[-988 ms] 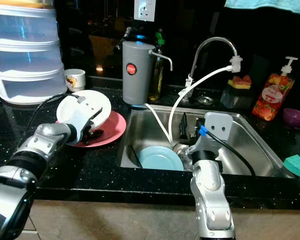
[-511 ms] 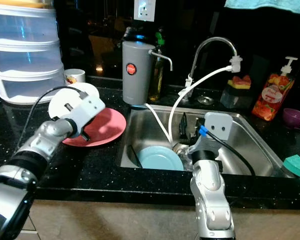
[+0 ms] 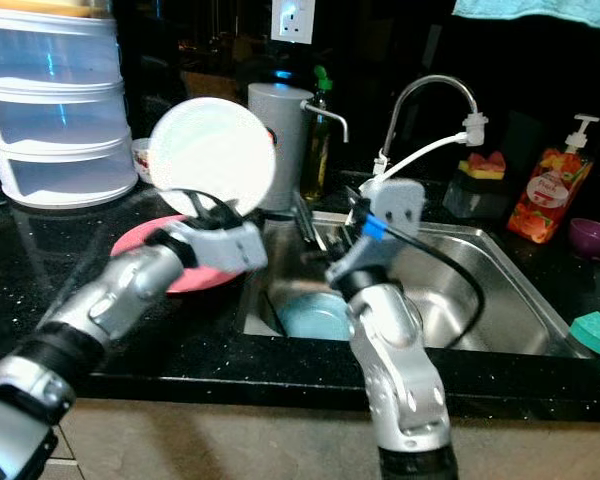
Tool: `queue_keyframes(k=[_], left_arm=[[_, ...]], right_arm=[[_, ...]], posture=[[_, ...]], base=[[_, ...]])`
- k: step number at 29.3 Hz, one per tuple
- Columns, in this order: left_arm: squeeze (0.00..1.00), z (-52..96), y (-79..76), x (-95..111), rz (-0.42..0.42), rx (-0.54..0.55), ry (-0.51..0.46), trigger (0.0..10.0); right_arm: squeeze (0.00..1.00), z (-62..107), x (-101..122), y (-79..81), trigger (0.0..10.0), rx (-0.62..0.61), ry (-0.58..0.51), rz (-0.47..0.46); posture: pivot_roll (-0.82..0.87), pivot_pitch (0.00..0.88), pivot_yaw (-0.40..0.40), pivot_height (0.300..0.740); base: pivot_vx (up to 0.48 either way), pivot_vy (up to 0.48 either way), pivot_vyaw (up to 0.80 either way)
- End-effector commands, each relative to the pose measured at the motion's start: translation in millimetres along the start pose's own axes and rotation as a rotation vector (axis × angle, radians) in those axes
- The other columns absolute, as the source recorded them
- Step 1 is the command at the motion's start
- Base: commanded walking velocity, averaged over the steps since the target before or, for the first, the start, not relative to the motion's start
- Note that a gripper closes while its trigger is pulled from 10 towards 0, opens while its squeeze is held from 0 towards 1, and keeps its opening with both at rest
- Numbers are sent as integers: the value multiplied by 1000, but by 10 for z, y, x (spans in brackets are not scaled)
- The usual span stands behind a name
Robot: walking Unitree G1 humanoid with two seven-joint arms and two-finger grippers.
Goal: Kitchen organization
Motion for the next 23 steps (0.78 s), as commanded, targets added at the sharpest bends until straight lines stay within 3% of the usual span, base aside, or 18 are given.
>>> queue_keyframes(k=[1, 4, 9, 14, 15, 16, 17, 23], left_arm=[[0, -10, 26, 117, -22, 36, -60, 10000], [0, 18, 43, 293, 1, 89, -145, 10000], [0, 28, 76, 441, 0, 139, -216, 10000], [0, 41, 22, 491, -15, 118, -242, 10000], [0, 50, -7, 508, -18, 103, -252, 10000], [0, 52, -15, 513, -20, 97, -254, 10000], [0, 55, -21, 516, -19, 93, -255, 10000], [0, 64, -39, 525, -7, 96, -244, 10000]], right_arm=[[0, 0, -48, -71, 10000, -29, 39, 9], [0, -13, -81, -221, 10000, -139, 73, 22], [0, -1, -70, -378, 10000, -221, 87, 65], [0, 15, -47, -521, 10000, -321, 77, 96], [0, 19, -27, -555, 5451, -351, 63, 64], [0, 20, -21, -562, 5451, -359, 58, 53], [0, 22, -15, -559, 0, -357, 53, 40], [0, 25, 16, -543, 0, -342, 36, 13]], posture=[[101, 0, -122, 740], [103, 0, -124, 740], [104, 0, -127, 740], [101, 0, -124, 740], [102, 0, -123, 740], [102, 0, -123, 740], [102, 0, -122, 740], [101, 0, -123, 740]], base=[[0, 0, 0], [0, 0, 0], [0, 0, 0], [0, 0, 0], [0, 0, 0], [0, 0, 0], [0, 0, 0], [0, 0, 0]])
Point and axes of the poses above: a point about 5 cm out from each wrist's last joint towards the gripper, its own z axis pointing back from the gripper into the wrist, its own x axis along the axis of the wrist's last joint, y = z × x, the point moved 1 cm from there along -z, pointing out of the wrist towards the gripper, and after that the axes turned 15 degrees about -z, right-handed, at the moved point
